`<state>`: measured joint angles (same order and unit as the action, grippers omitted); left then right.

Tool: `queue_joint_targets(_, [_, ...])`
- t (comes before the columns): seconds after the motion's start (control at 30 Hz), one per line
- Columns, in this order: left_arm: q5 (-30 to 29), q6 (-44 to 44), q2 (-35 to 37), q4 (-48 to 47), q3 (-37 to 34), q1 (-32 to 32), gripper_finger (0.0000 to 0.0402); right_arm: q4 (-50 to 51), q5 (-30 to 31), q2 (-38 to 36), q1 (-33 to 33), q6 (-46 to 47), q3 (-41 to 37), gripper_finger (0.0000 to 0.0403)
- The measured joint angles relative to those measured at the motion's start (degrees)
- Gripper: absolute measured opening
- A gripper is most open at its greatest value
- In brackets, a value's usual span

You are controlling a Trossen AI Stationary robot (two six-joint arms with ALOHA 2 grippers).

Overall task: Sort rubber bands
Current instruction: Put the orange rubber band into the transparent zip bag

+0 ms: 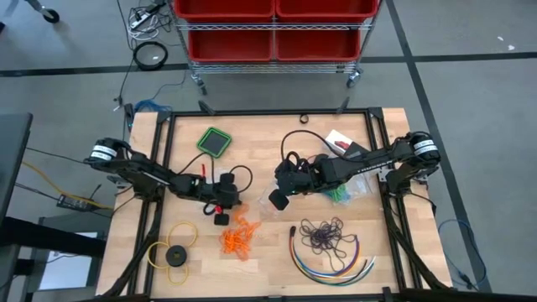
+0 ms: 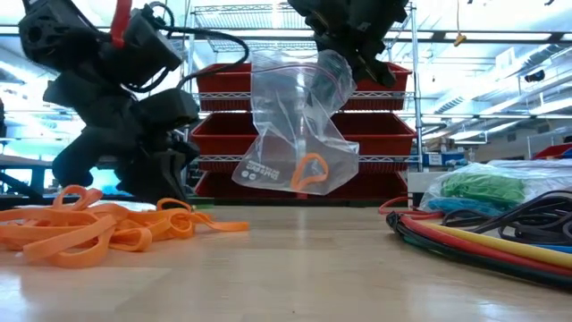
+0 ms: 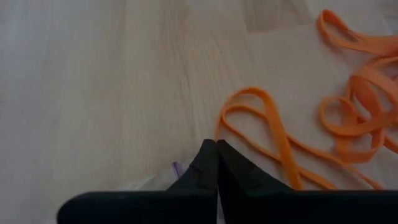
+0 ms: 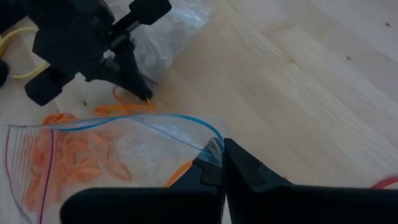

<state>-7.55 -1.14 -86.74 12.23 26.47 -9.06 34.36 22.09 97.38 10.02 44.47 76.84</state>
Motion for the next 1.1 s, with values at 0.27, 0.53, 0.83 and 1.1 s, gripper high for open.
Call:
queue_joint_targets(0.27, [-0.76,-4.13,5.51,-14.6,10.46,-1.88,0.0002,0.06,-0.08,0.0,0.0,-0.09,0.0,0.0])
queue_joint_targets(0.53, [-5.05,-9.15,10.39,-28.88,23.13,-6.46,0.0001,0.01,-0.26,0.0,0.0,-0.09,0.0,0.0])
queue_joint_targets(0.83, [-7.84,-10.67,11.27,-37.19,29.01,-8.56,0.0,0.03,-0.28,0.0,0.0,0.1,0.0,0.0])
queue_joint_targets(1.1, [-11.33,-19.02,12.2,-22.8,29.05,-10.71,0.0,-0.02,-0.87,0.0,-0.11,1.16,0.0,0.0])
